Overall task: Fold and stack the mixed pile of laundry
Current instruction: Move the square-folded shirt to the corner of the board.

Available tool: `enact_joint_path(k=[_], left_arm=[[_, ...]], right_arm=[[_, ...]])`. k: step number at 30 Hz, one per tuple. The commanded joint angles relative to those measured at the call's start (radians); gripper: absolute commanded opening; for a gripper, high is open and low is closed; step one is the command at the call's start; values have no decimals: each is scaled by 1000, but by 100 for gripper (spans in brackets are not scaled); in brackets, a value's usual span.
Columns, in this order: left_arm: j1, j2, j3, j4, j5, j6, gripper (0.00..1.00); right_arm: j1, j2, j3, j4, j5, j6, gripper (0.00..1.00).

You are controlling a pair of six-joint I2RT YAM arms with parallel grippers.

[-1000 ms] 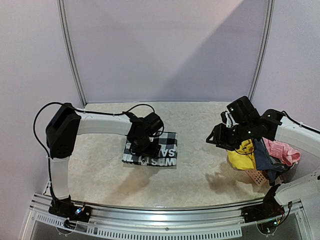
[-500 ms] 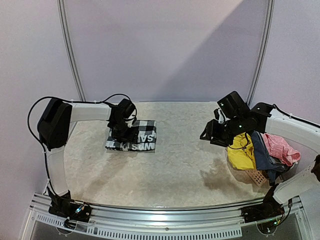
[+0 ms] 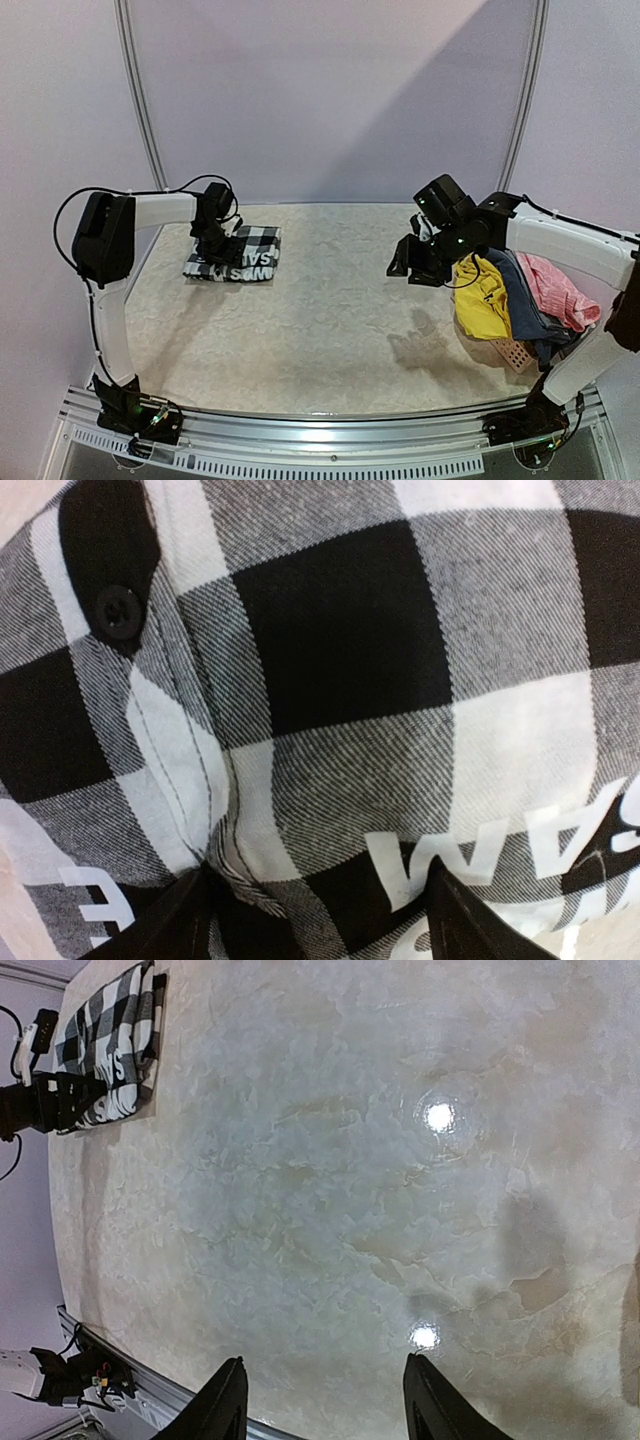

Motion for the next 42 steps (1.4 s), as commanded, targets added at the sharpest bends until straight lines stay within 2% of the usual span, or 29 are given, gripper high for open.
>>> enact_joint_path(k=[1,16,26,37,42], left_arm=[[72,60,51,-18,-49,53,74],[174,212,329,-59,-88,135,74],[221,295,457,-71,-96,146,73],[236,422,680,-136,-118,80,72],[235,388,665,-146,-100,8,71]], right_arm=[[6,45,36,-18,-34,-18,54],[5,223,199,-37,-97,-58,54],[5,270,228,-42,-119,-76,54],[5,309,270,-66,-123,-98,54],[4,301,288,-79,-117,-102,54]])
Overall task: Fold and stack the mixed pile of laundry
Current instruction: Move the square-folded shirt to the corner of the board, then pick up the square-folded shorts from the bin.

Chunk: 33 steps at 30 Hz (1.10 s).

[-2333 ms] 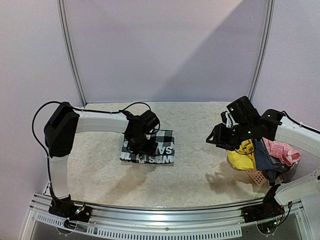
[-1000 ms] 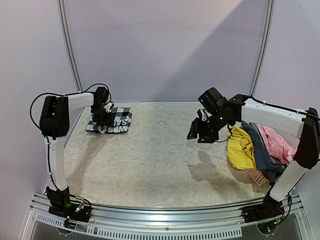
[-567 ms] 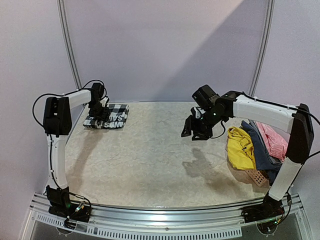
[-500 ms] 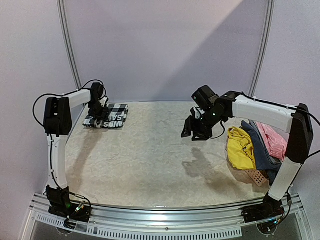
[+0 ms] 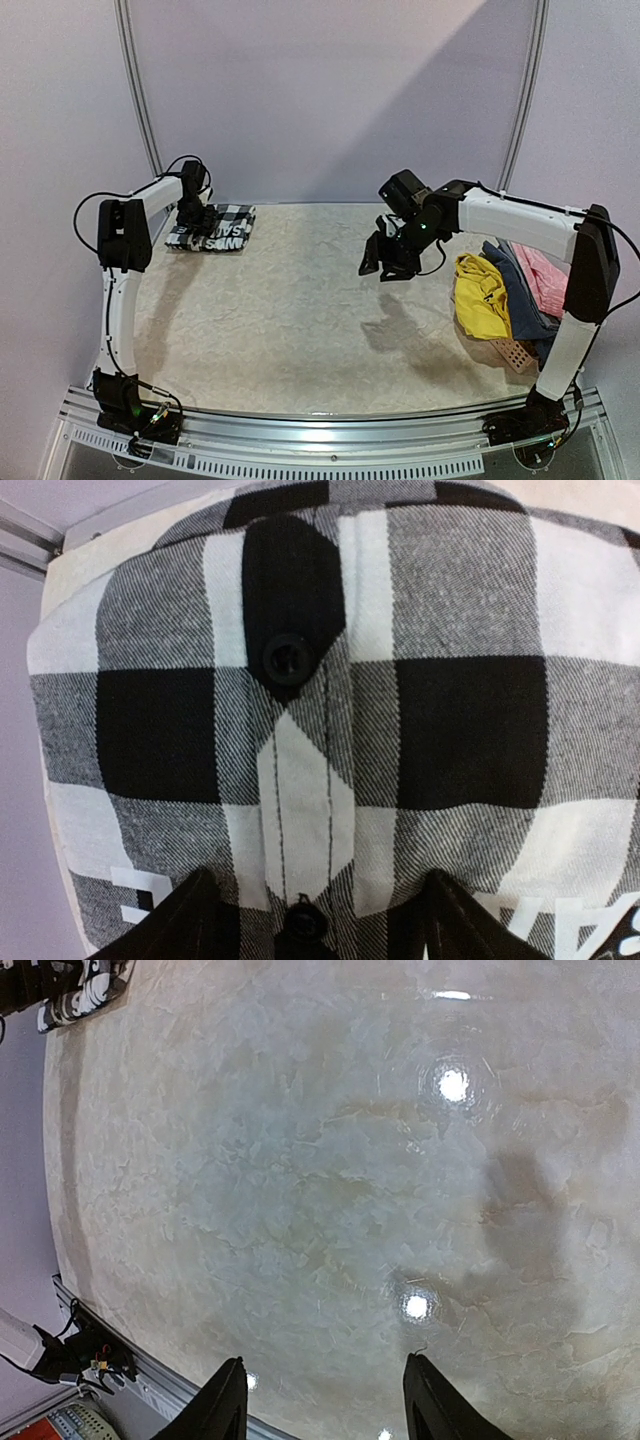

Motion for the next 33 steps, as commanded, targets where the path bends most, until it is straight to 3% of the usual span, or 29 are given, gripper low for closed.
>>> enact_joint_path(k=[1,11,16,20,21,22,28,33], left_arm=[[10,-37,-16,-12,2,-79,71],[1,-261,-58,-9,14,-105,77],[-21,-412,-171,-26,11,-132,81],[-96,-562,-299,-46,-46,-123,85],[-119,-607,-339,-43,-55,-126,98],[-142,-651,-378,-40,-66,-127,99],[-290,-888,-591,-49,-84,-185,99],[-388,-1056,-748,-59,-59,-269,100]], right_arm=[[4,7,40,-29,8,-19,54],[5,-45,117,-72,52,-50,54],[5,-102,134,-103,86,-68,56],[5,-192,108,-132,117,-67,59],[5,-210,102,-140,130,-67,61],[4,-235,95,-152,146,-66,63],[4,-380,37,-229,301,-42,83],[4,-496,-28,-274,370,-4,85]])
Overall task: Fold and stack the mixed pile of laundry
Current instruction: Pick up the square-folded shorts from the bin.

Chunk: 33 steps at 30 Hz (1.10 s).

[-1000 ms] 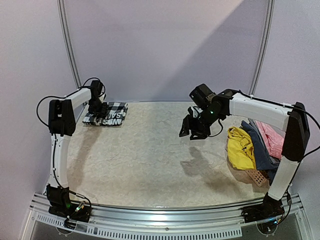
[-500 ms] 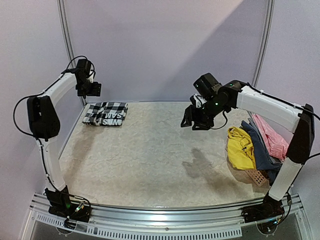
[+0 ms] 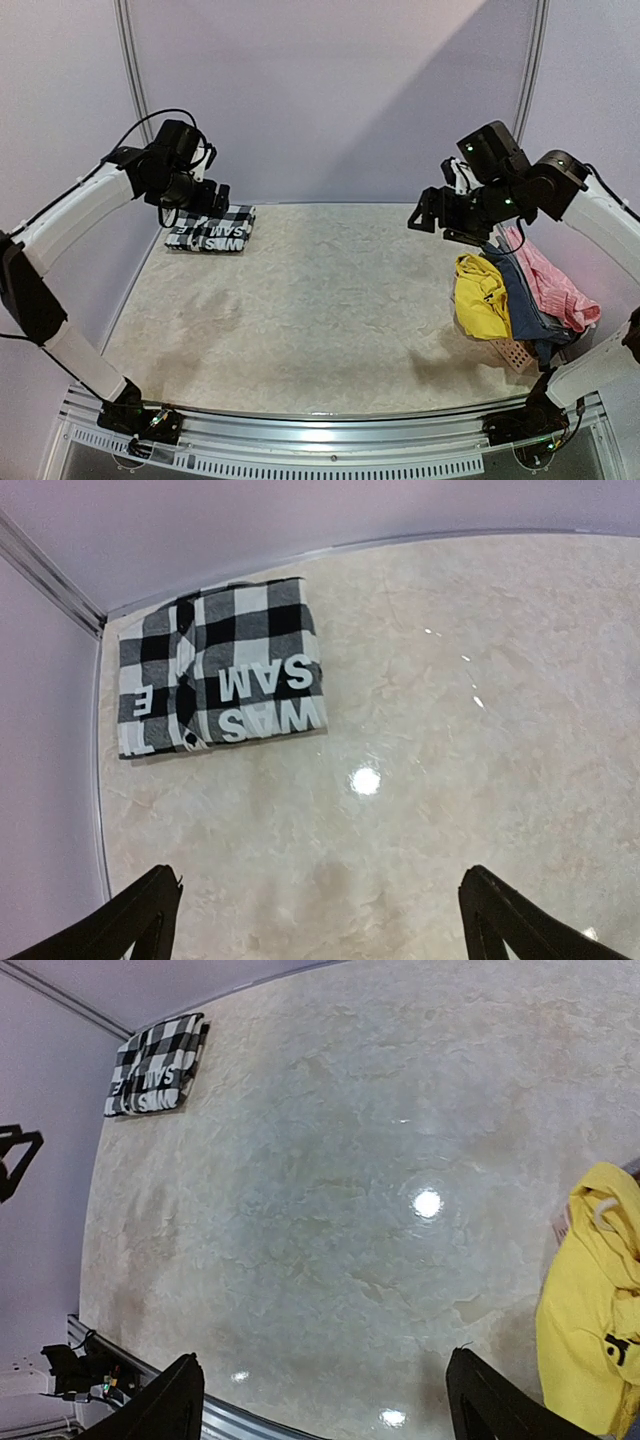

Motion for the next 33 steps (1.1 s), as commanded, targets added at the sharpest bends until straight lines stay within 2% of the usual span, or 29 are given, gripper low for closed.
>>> enact_joint_path(k=[1,7,9,15,20,24,28,30,33], left_arm=[[-38,-128,-114,-31,35,-103,100],[-39,-305,-280,8,115,-184,100],[-32,-356,-327,14,114,-219,100],[-34,-375,-327,-85,194,-244,99],[-75,-423,-357,-88,244,-281,93],[-130,-445,-375,-95,252,-307,89],[-187,-441,-382,-102,244,-334,86],[-217,-439,-382,-102,244,-342,86],[-253,-434,-374,-111,206,-353,85]], right_arm=[[4,-82,-50,-99,118,49,85],[4,-181,-95,-199,238,143,85],[4,-235,-119,-260,314,228,86],[-7,-454,-225,-446,451,565,86],[-38,-573,-306,-550,449,669,83],[-78,-600,-345,-574,440,667,81],[-153,-594,-366,-523,416,562,80],[-229,-564,-389,-437,337,463,81],[-365,-510,-377,-408,279,362,82]])
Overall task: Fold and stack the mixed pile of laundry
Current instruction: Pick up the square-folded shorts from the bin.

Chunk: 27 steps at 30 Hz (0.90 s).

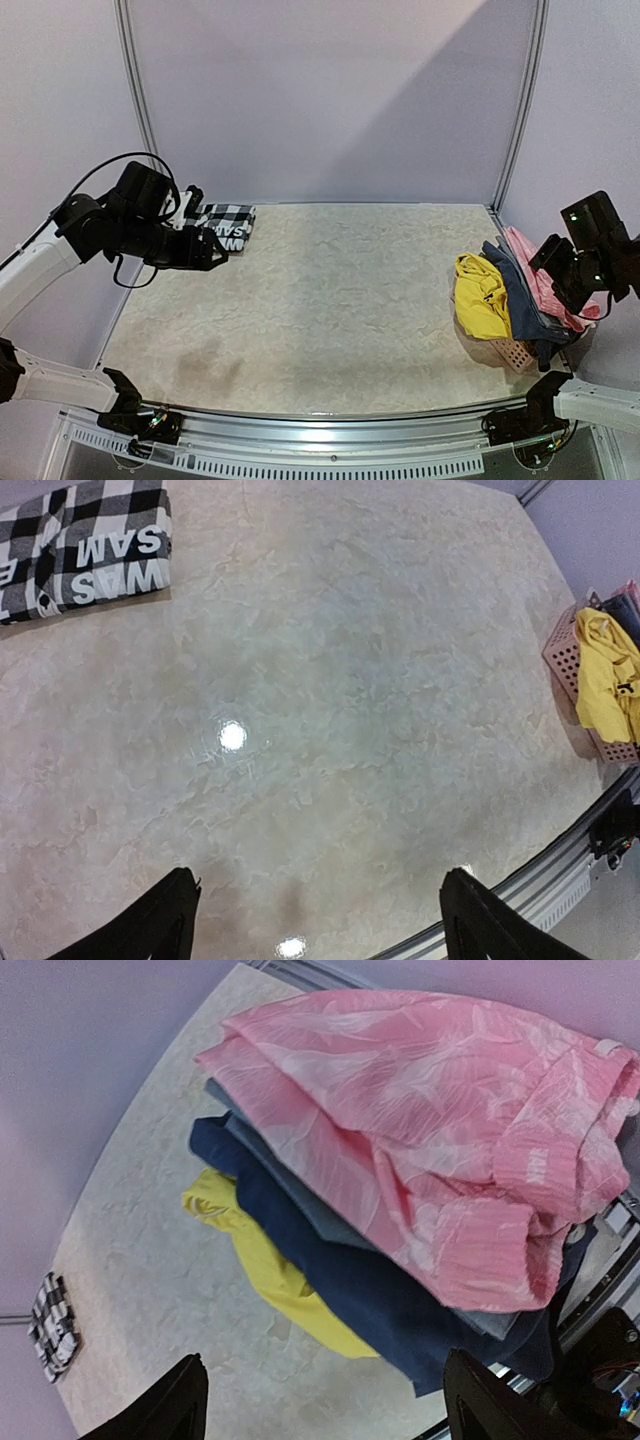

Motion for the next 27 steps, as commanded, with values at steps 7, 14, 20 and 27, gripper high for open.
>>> enact_joint_path(k=[7,14,20,27], left_arm=[[-96,-7,-3,-67,-51,-48,85],[-111,-8,-15,-74,-59,-55,84],[-117,29,7,-70,-54,-42,84],[-132,81,33,-49,-44,-36,84]], right_arm=[[-409,79,-30,-61,-175,-337,81],[-452,64,-85,-44,-198,-381,77],[-453,31,-108,-68,-176,-371,75],[-453,8,-113,-81,-181,-391,75]])
